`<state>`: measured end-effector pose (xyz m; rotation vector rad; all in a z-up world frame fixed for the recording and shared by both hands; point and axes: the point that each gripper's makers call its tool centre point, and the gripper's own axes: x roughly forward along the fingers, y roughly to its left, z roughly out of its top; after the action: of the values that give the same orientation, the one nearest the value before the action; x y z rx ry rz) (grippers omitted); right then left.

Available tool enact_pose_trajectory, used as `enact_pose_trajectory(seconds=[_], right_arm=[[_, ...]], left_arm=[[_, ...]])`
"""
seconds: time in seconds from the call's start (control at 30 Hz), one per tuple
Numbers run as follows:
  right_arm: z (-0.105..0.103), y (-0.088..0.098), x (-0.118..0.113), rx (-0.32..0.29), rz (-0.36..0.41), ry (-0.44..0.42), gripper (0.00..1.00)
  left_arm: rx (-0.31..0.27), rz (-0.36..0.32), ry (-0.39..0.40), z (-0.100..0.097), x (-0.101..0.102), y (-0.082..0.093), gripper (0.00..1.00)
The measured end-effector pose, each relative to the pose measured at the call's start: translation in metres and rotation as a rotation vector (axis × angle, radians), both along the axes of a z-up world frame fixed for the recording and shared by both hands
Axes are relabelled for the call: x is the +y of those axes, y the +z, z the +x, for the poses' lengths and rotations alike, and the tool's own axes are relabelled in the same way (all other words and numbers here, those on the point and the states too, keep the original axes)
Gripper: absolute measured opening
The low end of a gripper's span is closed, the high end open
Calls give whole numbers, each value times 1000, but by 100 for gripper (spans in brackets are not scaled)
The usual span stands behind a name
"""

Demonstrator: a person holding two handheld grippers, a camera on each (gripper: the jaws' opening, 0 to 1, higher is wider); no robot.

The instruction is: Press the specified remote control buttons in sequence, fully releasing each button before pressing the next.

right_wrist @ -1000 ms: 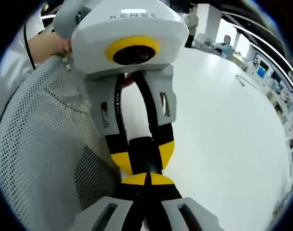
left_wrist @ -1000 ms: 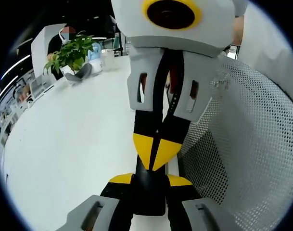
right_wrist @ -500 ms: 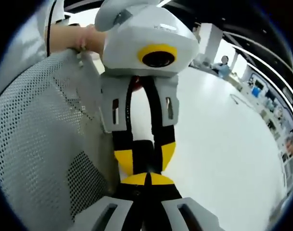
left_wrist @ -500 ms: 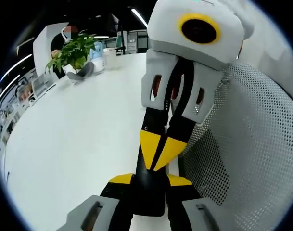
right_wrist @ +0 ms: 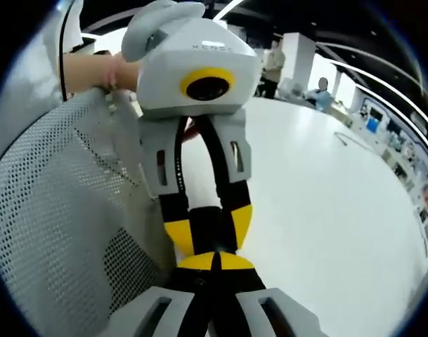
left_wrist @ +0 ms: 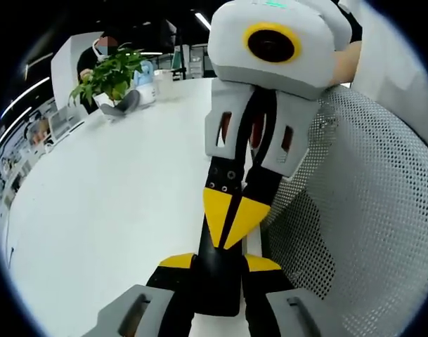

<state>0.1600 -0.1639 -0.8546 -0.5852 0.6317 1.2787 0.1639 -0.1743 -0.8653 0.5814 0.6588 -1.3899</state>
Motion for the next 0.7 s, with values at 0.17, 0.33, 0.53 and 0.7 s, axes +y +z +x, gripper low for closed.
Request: enact_pose_trajectory(seconds=[0.17, 0.33, 0.53, 0.7], right_arm=[[0, 0, 0, -1, 11, 10, 0], [0, 2, -1, 55, 29, -27, 0], [13, 5, -11, 50, 48, -100, 6], [11, 1, -13, 30, 21, -83, 18]], left_arm=[[0, 1, 6, 0, 0, 0, 25], [0, 1, 7, 0, 0, 0, 25], [1, 2, 10, 0, 0, 0, 25], [0, 2, 10, 0, 0, 0, 25]])
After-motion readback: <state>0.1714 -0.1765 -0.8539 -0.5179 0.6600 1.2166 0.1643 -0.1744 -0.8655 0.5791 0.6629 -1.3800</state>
